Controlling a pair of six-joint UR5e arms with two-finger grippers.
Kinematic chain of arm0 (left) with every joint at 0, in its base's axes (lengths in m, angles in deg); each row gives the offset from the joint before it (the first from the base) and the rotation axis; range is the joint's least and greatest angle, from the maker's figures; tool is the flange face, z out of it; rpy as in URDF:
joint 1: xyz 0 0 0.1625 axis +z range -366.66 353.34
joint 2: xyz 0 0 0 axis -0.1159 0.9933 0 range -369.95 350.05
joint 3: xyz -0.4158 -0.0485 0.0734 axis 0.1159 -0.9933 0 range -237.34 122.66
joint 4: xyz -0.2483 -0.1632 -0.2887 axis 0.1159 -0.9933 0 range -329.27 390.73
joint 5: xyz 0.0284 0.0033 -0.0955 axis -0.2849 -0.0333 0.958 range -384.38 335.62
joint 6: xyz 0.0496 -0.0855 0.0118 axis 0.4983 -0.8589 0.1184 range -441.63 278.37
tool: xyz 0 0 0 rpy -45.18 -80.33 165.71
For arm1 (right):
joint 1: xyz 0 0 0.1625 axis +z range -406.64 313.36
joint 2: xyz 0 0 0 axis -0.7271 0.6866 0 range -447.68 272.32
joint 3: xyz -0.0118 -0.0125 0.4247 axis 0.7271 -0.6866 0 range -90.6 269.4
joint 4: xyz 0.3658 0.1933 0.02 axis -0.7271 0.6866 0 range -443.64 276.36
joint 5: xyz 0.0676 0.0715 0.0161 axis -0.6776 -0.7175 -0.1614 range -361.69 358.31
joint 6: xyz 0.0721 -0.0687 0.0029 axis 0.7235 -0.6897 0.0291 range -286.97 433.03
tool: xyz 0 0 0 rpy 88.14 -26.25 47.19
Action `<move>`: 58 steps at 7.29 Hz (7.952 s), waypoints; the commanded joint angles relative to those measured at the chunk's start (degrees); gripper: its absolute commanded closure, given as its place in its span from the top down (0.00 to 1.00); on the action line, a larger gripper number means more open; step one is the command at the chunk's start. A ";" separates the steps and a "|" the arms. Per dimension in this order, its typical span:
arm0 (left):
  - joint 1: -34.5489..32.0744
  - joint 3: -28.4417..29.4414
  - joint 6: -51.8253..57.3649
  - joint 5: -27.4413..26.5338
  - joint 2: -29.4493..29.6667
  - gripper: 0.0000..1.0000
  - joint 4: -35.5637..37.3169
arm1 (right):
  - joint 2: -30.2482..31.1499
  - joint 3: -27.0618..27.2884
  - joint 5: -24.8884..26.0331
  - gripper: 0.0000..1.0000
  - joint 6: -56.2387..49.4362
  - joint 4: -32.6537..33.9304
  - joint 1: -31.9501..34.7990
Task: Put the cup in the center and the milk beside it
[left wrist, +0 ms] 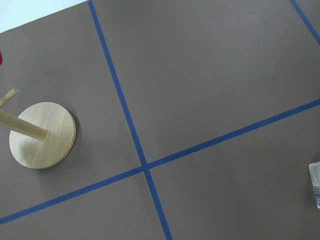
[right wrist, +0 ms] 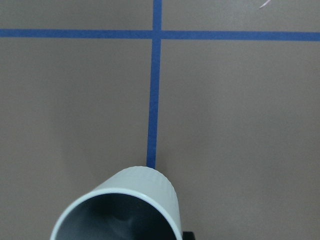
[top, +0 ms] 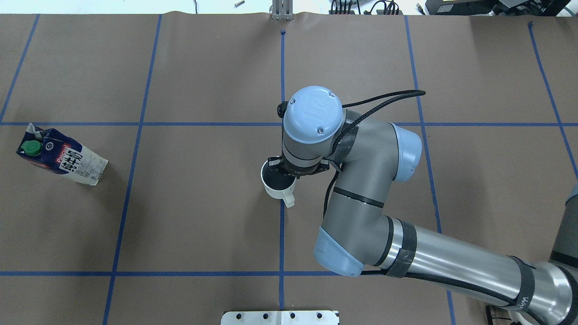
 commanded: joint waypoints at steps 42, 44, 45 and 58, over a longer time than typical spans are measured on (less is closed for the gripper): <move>56.07 -8.93 -73.74 -29.87 47.81 0.00 35.51 | 54.01 -0.22 -23.07 1.00 -83.95 -9.07 67.25; 56.70 -7.96 -73.57 -29.88 47.90 0.00 35.33 | 54.01 -0.66 -23.07 1.00 -83.95 -9.07 67.25; 56.71 -7.95 -73.22 -29.88 47.90 0.00 35.24 | 53.93 -0.84 -23.07 1.00 -83.95 -9.07 67.25; 38.57 -14.28 -35.99 -18.23 43.10 1.00 46.66 | 53.75 -1.46 -23.07 1.00 -83.86 -9.07 67.25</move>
